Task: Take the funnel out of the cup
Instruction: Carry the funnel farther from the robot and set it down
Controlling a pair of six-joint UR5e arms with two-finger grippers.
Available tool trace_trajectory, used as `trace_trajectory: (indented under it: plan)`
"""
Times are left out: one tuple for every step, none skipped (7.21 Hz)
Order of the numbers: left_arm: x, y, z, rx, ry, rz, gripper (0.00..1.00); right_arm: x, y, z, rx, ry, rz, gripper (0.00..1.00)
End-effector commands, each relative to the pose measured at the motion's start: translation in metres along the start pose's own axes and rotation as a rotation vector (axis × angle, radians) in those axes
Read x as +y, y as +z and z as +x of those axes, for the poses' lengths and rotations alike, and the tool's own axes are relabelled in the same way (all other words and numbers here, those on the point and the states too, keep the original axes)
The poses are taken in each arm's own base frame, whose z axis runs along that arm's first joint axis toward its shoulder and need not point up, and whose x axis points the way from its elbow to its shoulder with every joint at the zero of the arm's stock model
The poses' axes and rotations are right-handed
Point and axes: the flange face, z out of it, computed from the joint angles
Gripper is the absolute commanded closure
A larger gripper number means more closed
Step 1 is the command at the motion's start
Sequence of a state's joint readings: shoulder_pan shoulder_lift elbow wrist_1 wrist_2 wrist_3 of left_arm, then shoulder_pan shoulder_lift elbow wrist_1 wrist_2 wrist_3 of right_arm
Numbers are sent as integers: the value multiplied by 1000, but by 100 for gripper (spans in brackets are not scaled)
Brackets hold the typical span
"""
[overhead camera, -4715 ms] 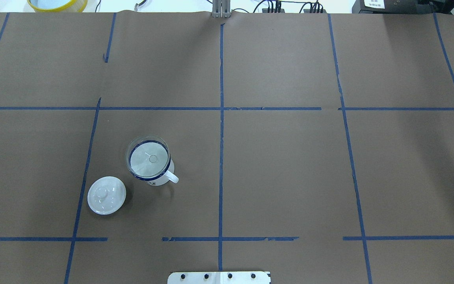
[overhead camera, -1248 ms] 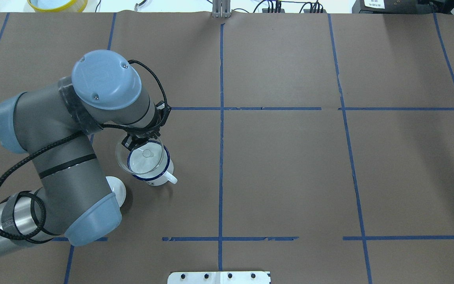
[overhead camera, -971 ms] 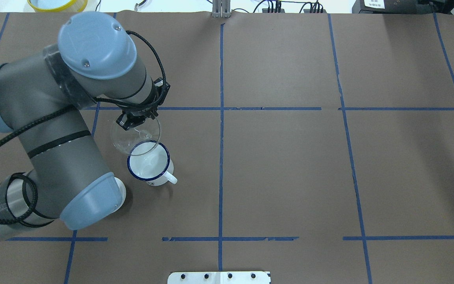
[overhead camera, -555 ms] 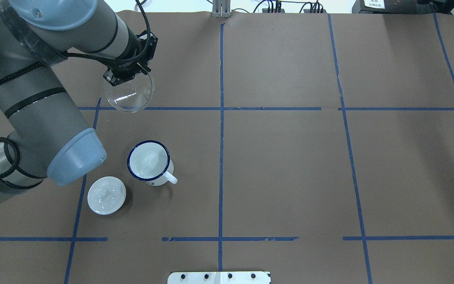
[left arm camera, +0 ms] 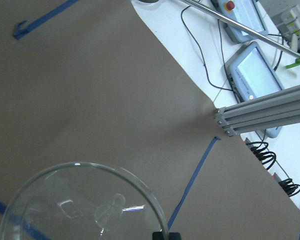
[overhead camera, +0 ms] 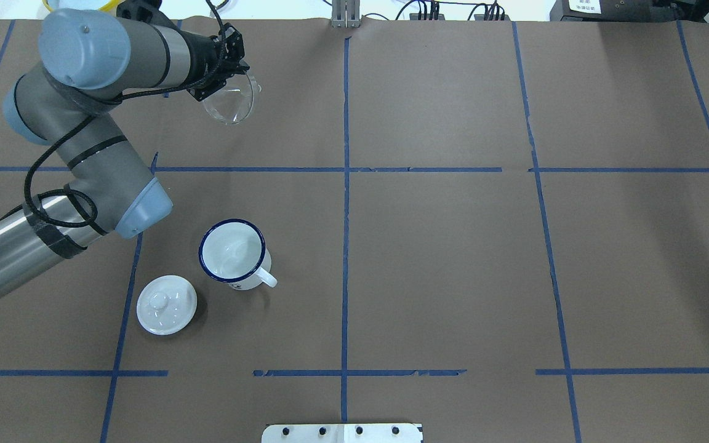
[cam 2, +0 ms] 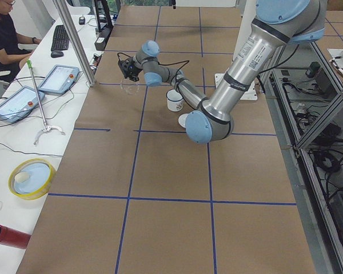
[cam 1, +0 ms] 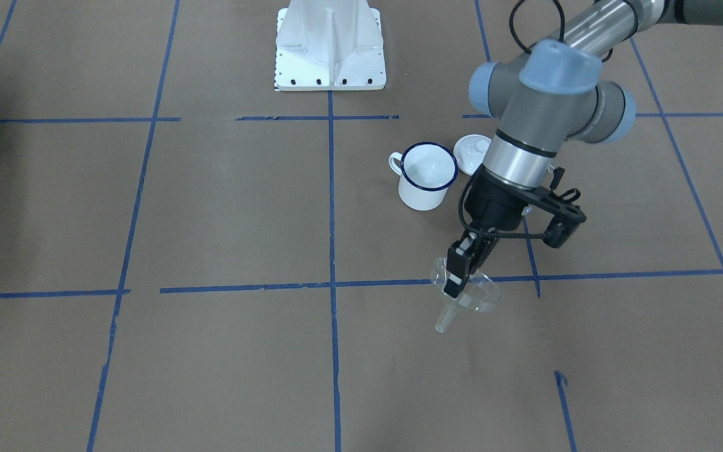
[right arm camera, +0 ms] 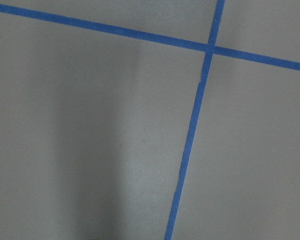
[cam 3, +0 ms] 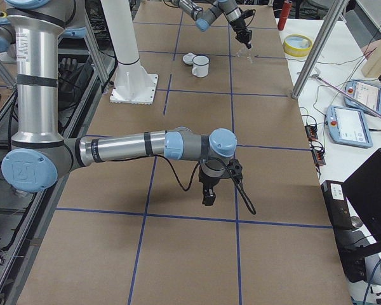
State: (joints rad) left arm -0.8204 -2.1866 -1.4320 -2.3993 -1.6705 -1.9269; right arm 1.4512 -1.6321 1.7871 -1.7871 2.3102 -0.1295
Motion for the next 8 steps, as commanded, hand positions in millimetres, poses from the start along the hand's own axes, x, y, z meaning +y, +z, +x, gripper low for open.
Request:
trace_trajectory:
  plan:
    - [-22,24,-75,131,-35,31,100,0,0,0,0,-1,0,0]
    - [-24,22,-87,156,-35,20,100,0,0,0,0,-1,0,0]
    - [-23,28,-96,141,-39,19,100,0,0,0,0,-1,0,0]
    - [-23,30,-104,163,-40,5,100,0,0,0,0,1,0,0]
    - [-18,34,-111,165,-38,-7,100,0,0,0,0,1,0,0]
    - [-17,35,-112,164,-38,-9,100,0,0,0,0,-1,0,0]
    - [-14,38,-118,153,-38,-13,100,0,0,0,0,-1,0,0]
    - [-13,39,-119,150,-38,-16,100,0,0,0,0,-1,0,0]
